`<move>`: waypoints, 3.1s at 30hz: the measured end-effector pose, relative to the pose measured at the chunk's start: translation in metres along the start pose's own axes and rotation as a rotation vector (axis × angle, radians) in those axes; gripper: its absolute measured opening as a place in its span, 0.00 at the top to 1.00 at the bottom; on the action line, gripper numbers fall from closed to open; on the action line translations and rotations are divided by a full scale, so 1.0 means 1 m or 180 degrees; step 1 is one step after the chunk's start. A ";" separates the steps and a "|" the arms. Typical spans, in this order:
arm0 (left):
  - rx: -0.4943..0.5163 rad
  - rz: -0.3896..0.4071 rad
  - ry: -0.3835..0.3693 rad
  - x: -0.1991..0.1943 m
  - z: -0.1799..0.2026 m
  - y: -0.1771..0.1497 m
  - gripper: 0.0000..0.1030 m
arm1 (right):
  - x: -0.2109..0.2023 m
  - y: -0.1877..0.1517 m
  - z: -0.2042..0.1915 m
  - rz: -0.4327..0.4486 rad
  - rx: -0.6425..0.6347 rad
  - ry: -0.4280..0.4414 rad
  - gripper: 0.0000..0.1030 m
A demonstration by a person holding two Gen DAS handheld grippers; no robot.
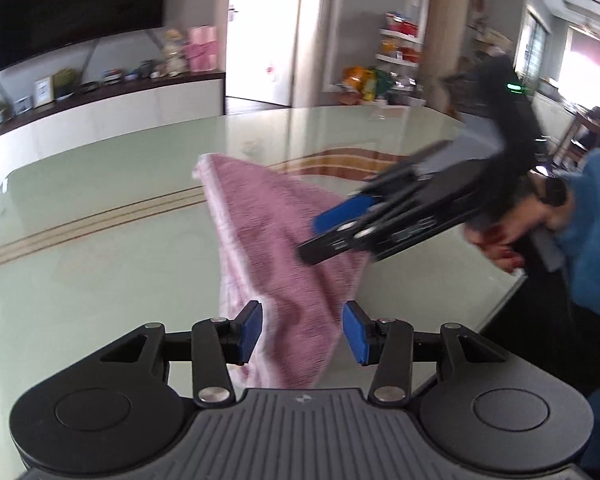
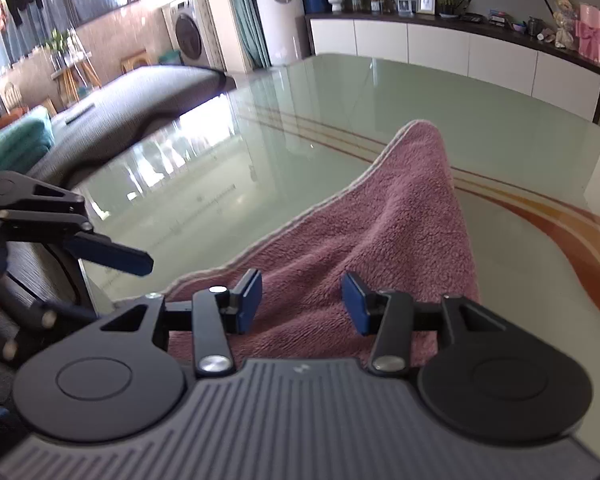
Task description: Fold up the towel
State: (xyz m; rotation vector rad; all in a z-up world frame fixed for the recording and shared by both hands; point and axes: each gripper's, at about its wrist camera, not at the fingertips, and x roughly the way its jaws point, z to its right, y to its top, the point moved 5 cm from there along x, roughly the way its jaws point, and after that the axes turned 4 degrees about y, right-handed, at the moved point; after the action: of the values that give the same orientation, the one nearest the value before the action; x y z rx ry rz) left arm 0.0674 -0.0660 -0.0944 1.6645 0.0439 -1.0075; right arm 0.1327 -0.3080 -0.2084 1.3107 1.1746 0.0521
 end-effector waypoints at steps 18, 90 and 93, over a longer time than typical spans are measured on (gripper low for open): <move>-0.0374 -0.0302 0.0103 0.039 -0.024 -0.011 0.72 | 0.007 -0.012 0.001 -0.0074 0.0001 -0.0080 0.47; 0.0854 0.0204 0.0297 0.010 -0.060 0.049 0.41 | -0.002 -0.023 -0.069 -0.0656 -0.1547 0.1075 0.79; 0.1055 0.0204 0.0058 0.023 -0.047 0.062 0.41 | -0.020 -0.022 -0.064 -0.0698 -0.1227 0.1509 0.80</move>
State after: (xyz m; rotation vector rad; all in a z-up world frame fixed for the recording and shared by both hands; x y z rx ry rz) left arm 0.1408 -0.0612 -0.0607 1.9621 -0.1721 -0.9897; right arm 0.0670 -0.2827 -0.2001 0.8422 1.6104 0.4276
